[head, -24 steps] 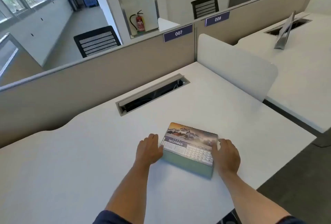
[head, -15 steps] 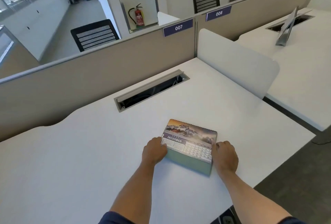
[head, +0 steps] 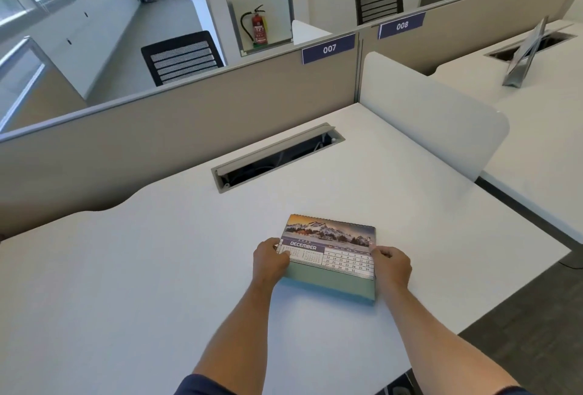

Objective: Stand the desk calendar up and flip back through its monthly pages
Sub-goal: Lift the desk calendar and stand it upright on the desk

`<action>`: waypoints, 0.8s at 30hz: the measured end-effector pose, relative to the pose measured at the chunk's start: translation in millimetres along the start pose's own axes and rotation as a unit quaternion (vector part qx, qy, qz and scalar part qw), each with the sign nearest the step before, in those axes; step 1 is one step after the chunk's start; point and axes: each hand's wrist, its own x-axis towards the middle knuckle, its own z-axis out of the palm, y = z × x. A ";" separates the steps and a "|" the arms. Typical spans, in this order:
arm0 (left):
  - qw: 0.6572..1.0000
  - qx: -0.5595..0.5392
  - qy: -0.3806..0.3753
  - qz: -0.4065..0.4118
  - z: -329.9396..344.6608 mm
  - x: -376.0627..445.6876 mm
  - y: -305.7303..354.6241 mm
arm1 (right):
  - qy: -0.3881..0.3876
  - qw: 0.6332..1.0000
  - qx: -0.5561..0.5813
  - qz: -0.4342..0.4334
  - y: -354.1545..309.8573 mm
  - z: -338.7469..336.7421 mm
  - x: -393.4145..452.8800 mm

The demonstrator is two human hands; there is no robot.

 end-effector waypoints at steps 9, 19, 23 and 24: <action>0.989 -0.089 0.086 -0.082 -41.6 -0.9 -21.0 | -0.130 0.988 0.080 0.003 -30.7 31.6 1.2; 0.961 -0.115 0.239 -0.074 -129.7 1.2 -27.9 | -0.284 0.950 0.095 -0.090 -105.3 107.0 -35.5; 0.935 -0.147 0.309 -0.089 -165.3 0.9 -42.6 | -0.338 0.933 0.070 -0.100 -136.2 150.0 -54.7; 0.927 -0.154 0.328 -0.092 -176.0 1.6 -46.3 | -0.356 0.927 0.056 -0.103 -144.0 164.4 -60.4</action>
